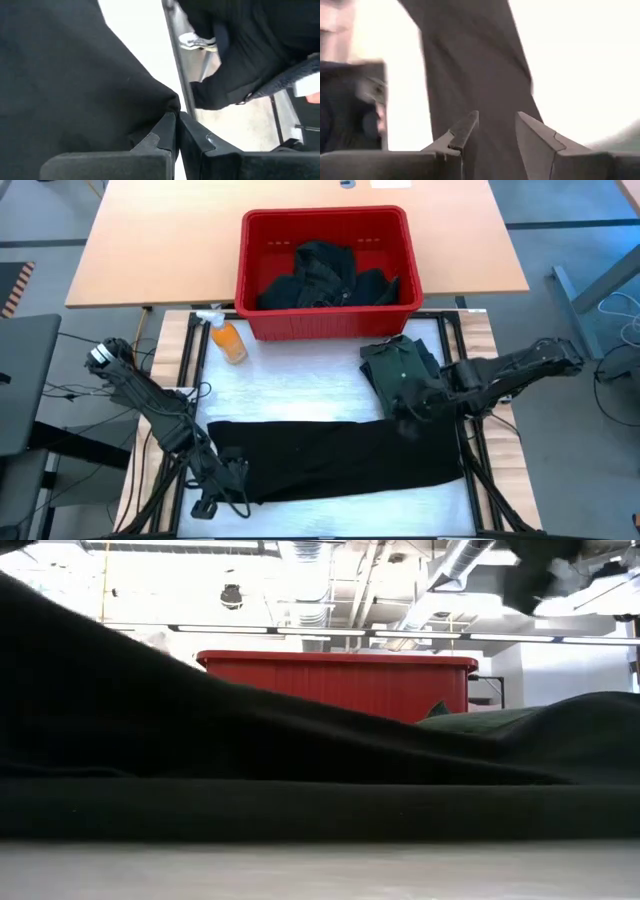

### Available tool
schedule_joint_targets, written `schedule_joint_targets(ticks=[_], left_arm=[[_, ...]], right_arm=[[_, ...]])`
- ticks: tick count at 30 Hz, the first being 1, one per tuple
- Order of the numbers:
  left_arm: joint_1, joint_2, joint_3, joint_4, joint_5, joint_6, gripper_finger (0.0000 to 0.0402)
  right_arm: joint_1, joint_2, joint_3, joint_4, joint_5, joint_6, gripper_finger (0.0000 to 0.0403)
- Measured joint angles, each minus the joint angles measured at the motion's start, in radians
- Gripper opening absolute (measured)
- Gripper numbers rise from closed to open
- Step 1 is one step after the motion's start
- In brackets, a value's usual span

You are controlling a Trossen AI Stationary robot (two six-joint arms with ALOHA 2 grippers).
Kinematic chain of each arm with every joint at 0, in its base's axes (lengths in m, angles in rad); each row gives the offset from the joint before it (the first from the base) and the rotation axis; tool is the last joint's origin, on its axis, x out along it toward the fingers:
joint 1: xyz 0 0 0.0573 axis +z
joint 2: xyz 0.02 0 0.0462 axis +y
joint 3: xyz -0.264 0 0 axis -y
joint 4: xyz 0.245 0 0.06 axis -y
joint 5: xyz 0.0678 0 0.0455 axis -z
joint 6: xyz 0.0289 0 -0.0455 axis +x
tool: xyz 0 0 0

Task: Fold laundry
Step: Fold the black shirt

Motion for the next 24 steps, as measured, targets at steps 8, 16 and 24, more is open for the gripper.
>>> schedule_joint_targets(ticks=[8,16,24], left_arm=[[-0.022,0.128,-0.003,0.036,0.024,-0.026,0.0],[-0.021,0.21,-0.003,0.035,0.012,-0.007,0.0],[-0.017,0.217,-0.003,0.024,-0.011,0.001,0.0]], right_arm=[[0.171,0.348,-0.021,0.879,0.167,-0.459,0.0149],[0.117,0.756,0.118,1.144,0.17,-0.475,0.0168],[0.073,1.028,0.431,1.143,-0.032,-0.41,0.0197]])
